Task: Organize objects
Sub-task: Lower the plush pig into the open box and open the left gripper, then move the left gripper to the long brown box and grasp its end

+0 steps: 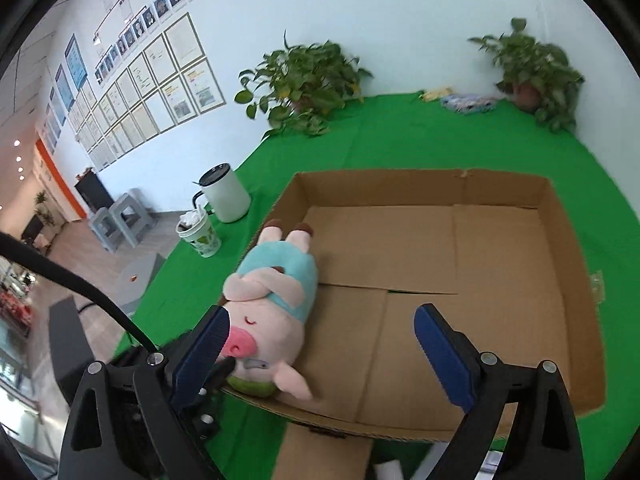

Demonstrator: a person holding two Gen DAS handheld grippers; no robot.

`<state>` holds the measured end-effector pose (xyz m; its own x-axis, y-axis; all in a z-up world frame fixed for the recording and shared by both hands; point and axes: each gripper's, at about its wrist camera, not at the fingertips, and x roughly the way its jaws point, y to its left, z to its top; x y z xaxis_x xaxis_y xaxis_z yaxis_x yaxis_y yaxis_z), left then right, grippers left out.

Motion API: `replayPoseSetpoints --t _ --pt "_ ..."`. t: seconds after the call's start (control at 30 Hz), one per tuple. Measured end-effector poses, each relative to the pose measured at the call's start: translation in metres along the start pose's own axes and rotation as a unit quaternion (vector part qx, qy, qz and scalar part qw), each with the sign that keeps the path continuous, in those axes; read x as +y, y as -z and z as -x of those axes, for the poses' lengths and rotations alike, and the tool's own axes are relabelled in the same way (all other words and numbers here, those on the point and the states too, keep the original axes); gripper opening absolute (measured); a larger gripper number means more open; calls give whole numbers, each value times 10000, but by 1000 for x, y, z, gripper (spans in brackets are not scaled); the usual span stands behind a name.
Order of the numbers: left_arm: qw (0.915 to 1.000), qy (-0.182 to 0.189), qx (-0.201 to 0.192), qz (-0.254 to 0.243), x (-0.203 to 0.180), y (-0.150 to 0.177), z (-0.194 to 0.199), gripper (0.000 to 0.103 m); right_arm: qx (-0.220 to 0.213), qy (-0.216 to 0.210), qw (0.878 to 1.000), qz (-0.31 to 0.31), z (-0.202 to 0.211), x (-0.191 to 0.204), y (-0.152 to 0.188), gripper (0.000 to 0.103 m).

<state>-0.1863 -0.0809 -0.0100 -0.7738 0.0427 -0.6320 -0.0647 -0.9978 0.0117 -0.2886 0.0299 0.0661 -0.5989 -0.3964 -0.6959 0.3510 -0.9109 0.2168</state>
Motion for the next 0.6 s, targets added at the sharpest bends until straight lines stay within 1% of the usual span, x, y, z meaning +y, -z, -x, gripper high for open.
replayPoseSetpoints --t 0.03,0.07,0.1,0.17,0.23,0.27,0.4,0.47,0.5,0.53,0.57,0.6 --pt "9999 -5 -166 -12 -3 1 13 67 -119 154 9998 32 13 -3 11 94" --pt "9995 -4 -318 18 -2 1 22 77 -180 211 9996 57 24 -11 22 94" --pt "9987 -4 -509 76 -5 3 36 81 -222 239 9994 97 35 -13 34 94" --pt "9969 88 -764 145 -7 6 55 82 -321 268 9989 230 52 -16 52 94" --pt "9957 151 -898 147 -16 8 73 82 -520 519 9965 396 72 -15 70 94" --pt "9950 174 -967 151 -20 12 81 82 -598 573 9956 429 81 -16 78 94" --pt "9941 392 -998 174 -42 19 103 82 -637 573 9948 546 105 -17 105 93" --pt "9935 394 -1042 220 -51 24 110 81 -594 632 9945 583 111 -19 120 90" --pt "9934 423 -1032 264 -56 26 113 81 -565 648 9946 575 112 -20 126 86" --pt "9933 464 -1010 325 -59 28 114 81 -536 661 9949 540 115 -22 133 71" --pt "9931 504 -979 403 -61 30 115 69 -518 672 9951 510 115 -25 140 43" --pt "9935 530 -898 464 -63 32 114 41 -483 712 9951 486 118 -28 146 29"
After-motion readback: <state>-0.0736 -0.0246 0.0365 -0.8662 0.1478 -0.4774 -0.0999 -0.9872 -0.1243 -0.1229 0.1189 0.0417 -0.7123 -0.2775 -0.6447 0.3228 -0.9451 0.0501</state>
